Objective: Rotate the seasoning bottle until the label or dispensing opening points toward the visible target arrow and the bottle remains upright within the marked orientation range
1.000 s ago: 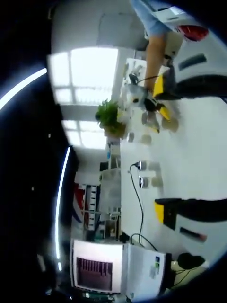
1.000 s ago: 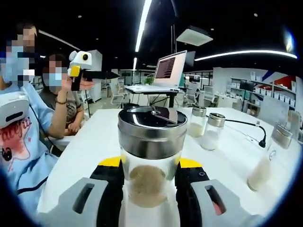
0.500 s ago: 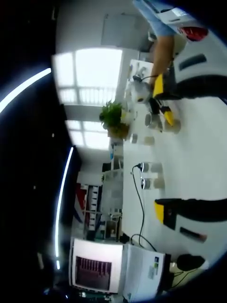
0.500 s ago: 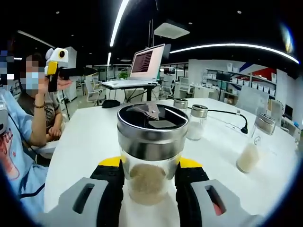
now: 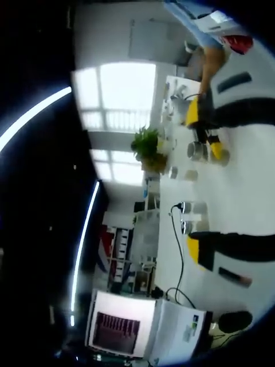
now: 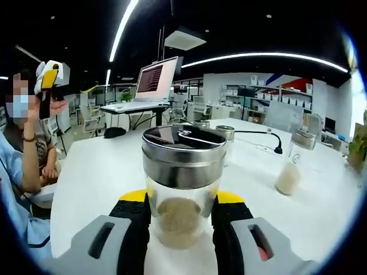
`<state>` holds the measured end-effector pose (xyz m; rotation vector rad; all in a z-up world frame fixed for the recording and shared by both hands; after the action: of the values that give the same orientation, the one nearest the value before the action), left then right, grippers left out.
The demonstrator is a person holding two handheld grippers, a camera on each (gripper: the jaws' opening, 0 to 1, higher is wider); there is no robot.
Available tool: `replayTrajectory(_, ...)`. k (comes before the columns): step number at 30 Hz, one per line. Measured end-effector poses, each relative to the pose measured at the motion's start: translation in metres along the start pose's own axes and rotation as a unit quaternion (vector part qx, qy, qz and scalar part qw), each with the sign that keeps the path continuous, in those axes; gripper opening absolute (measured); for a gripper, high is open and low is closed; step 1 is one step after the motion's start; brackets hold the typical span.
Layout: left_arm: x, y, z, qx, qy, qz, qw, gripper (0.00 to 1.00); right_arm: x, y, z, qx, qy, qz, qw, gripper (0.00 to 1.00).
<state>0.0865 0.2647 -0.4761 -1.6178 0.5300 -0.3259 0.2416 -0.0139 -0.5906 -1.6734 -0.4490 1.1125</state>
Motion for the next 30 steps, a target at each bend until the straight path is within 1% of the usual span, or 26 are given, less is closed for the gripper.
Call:
replayTrajectory(3, 0.000, 0.000, -0.001, 0.007, -0.001, 0.006, 1.0000, 0.78, 0.000, 0.000, 0.003, 0.012, 0.022, 0.001, 0.9997, 0.41)
replayTrajectory(7, 0.002, 0.002, 0.000, 0.005, -0.002, 0.013, 0.9999, 0.79, -0.001, 0.001, 0.008, 0.023, 0.046, -0.002, 0.9987, 0.41)
replayTrajectory(9, 0.003, 0.003, 0.000, 0.005, -0.003, 0.017, 0.9998, 0.82, -0.001, 0.002, 0.012, 0.028, 0.063, -0.007, 0.9976, 0.41)
replayTrajectory(12, 0.003, 0.003, 0.000, 0.005, -0.006, 0.018, 0.9998, 0.86, -0.001, 0.003, 0.014, 0.036, 0.079, -0.013, 0.9962, 0.41)
replayTrajectory(23, 0.001, 0.003, 0.003, 0.006, -0.011, 0.024, 0.9996, 0.87, 0.003, 0.004, 0.019, 0.052, 0.121, -0.022, 0.9910, 0.41)
replayTrajectory(28, 0.000, 0.002, 0.004, 0.002, -0.015, 0.016, 0.9998, 0.86, 0.002, 0.005, 0.019, 0.056, 0.123, -0.029, 0.9904, 0.41)
replayTrajectory(30, -0.001, 0.002, 0.005, 0.002, -0.017, 0.017, 0.9997, 0.86, 0.003, 0.005, 0.019, 0.057, 0.125, -0.030, 0.9901, 0.41)
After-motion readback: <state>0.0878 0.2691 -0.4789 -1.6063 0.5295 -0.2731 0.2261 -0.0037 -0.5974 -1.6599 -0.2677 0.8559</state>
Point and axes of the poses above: the point that each gripper's makers call its tool centre point, and the gripper's own axes: x roughly forward along the fingers, z roughly to its left, y roughly out of its underside, the point moved 10 cm from there along -x, roughly backward along the fingers, and after that the axes turned 9 degrees about z, right-handed, at the moved point
